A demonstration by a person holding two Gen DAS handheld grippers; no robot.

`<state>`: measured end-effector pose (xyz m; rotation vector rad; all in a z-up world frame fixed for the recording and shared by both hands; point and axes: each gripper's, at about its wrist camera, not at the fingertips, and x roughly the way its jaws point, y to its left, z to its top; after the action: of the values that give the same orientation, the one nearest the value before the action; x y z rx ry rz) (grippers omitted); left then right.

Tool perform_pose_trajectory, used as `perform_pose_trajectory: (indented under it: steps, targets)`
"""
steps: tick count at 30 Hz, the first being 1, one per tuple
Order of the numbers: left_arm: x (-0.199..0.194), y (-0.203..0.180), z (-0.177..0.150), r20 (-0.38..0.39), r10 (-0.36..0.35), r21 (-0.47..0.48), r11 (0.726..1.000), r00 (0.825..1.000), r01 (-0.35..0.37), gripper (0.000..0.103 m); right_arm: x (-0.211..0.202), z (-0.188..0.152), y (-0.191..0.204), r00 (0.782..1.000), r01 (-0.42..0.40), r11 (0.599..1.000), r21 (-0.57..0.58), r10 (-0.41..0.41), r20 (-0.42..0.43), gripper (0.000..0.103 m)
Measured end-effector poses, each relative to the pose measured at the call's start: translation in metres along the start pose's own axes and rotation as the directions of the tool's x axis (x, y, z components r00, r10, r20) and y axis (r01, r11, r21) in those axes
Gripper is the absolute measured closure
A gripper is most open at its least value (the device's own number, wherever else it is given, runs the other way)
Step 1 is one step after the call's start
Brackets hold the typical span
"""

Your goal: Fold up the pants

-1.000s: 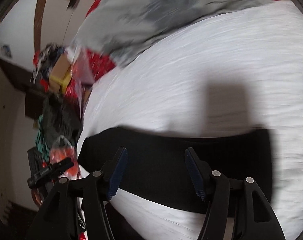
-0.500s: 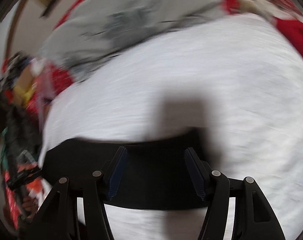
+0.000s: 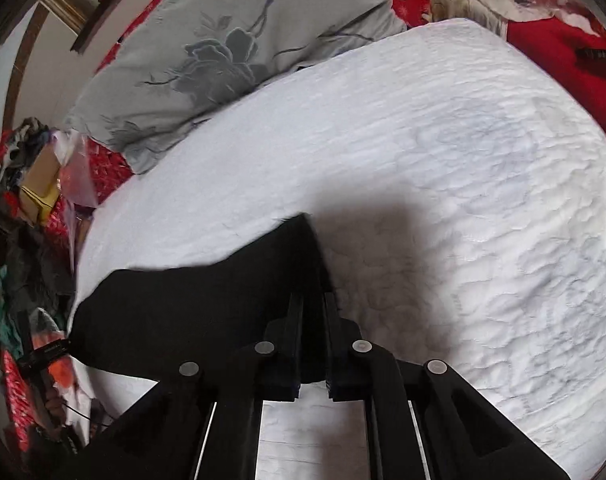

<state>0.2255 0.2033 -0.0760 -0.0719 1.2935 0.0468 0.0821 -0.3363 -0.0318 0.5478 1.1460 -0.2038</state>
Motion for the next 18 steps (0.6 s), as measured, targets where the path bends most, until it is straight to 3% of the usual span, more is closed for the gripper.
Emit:
perform_pose_trajectory:
  steps: [2, 7, 12, 14, 16, 18]
  targets:
    - [0.002, -0.002, 0.000, 0.019, 0.012, -0.010, 1.000, 1.000, -0.011, 0.061, 0.010, -0.004, -0.011, 0.999, 0.043, 0.999, 0.027, -0.042, -0.032, 0.097]
    - [-0.005, 0.005, -0.003, 0.030, 0.010, -0.068, 0.998, 0.999, -0.008, 0.040, 0.005, -0.012, -0.030, 1.000, -0.018, 0.993, 0.114, 0.020, -0.020, 0.087]
    - [-0.040, 0.015, -0.015, 0.081, -0.078, -0.156, 0.984, 0.994, 0.090, 0.042, -0.010, -0.009, -0.033, 0.997, -0.079, 0.988, 0.135, 0.078, 0.013, 0.072]
    - [-0.064, -0.002, -0.022, 0.105, -0.100, -0.122, 0.986, 0.989, 0.113, 0.042, -0.014, -0.004, -0.033, 0.995, -0.100, 0.985, 0.138, 0.099, 0.017, 0.066]
    - [-0.086, -0.042, -0.031, 0.120, -0.187, -0.050, 0.980, 0.975, 0.194, 0.040, -0.011, 0.002, -0.034, 0.993, -0.115, 0.983, 0.145, 0.114, 0.015, 0.062]
    - [-0.099, -0.085, -0.038, 0.111, -0.263, 0.001, 0.964, 0.958, 0.265, 0.029, -0.008, 0.008, -0.036, 0.991, -0.135, 0.978, 0.159, 0.135, 0.009, 0.061]
